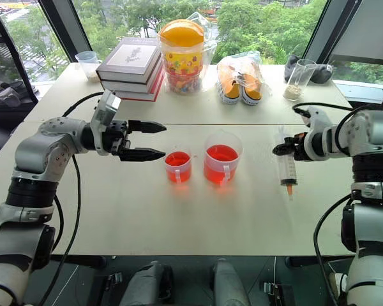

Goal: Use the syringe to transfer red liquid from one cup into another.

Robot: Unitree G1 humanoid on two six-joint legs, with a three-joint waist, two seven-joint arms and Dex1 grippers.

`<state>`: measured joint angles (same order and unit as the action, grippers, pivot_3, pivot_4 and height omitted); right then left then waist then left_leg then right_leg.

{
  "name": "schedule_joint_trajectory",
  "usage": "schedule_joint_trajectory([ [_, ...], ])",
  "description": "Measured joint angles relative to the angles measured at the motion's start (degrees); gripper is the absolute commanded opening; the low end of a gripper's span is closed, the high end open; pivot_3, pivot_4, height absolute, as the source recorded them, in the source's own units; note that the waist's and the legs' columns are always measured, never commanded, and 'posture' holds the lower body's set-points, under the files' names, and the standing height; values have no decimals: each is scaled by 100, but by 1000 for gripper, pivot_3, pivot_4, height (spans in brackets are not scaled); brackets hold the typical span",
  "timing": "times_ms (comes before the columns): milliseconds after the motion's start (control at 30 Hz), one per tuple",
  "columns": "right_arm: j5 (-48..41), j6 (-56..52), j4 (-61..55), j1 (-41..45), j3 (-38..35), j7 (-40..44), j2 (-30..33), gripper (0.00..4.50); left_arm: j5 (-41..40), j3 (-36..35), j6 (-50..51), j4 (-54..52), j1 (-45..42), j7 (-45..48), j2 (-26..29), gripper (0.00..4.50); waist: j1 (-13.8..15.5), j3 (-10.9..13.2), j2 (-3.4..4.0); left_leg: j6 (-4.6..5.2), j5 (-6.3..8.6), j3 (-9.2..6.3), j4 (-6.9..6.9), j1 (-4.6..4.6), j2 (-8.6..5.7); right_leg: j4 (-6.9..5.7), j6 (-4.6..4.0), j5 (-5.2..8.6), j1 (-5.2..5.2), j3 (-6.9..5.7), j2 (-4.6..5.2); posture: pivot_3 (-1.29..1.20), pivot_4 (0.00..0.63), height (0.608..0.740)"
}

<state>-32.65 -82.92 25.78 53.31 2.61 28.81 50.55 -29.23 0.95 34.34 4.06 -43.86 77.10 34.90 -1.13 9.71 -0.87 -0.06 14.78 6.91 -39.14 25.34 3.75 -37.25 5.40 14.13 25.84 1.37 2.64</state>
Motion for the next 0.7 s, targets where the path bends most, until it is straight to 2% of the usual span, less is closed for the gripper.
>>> schedule_joint_trajectory([
  [100,259,353,340,-44,272,316,-37,1370,-14,2,14,-35,65,-40,1,4458,10,0,0,0,0,0,0,1,0,0,0,0,1,0,0,0,150,740],
  [300,747,926,970,-1,382,714,-184,4423,-30,3,50,-195,154,-130,40,4500,14,0,0,0,0,2,-1,0,0,0,0,0,-1,-1,0,0,150,740],
  [400,827,941,928,0,345,847,-167,4470,-143,1,154,-318,182,-175,76,4500,15,0,0,0,0,2,-1,0,0,0,0,0,-1,0,0,0,150,740],
  [500,799,837,360,-200,252,1041,73,4470,-227,5,271,-438,287,-221,117,4500,32,0,0,0,0,0,1,1,0,0,0,0,0,-2,0,0,150,740],
  [600,353,651,-1354,-930,-145,1500,767,4470,-275,-4,380,-541,377,-238,328,4500,66,3,4,0,0,-5,4,7,1,1,3,3,5,-6,2,0,150,740],
  [700,-294,445,-3078,-1547,-990,1966,1324,4470,-301,-22,426,-584,382,-244,459,4500,55,2,4,0,1,-22,3,3,1,4,4,3,-1,-7,1,0,150,740],
])
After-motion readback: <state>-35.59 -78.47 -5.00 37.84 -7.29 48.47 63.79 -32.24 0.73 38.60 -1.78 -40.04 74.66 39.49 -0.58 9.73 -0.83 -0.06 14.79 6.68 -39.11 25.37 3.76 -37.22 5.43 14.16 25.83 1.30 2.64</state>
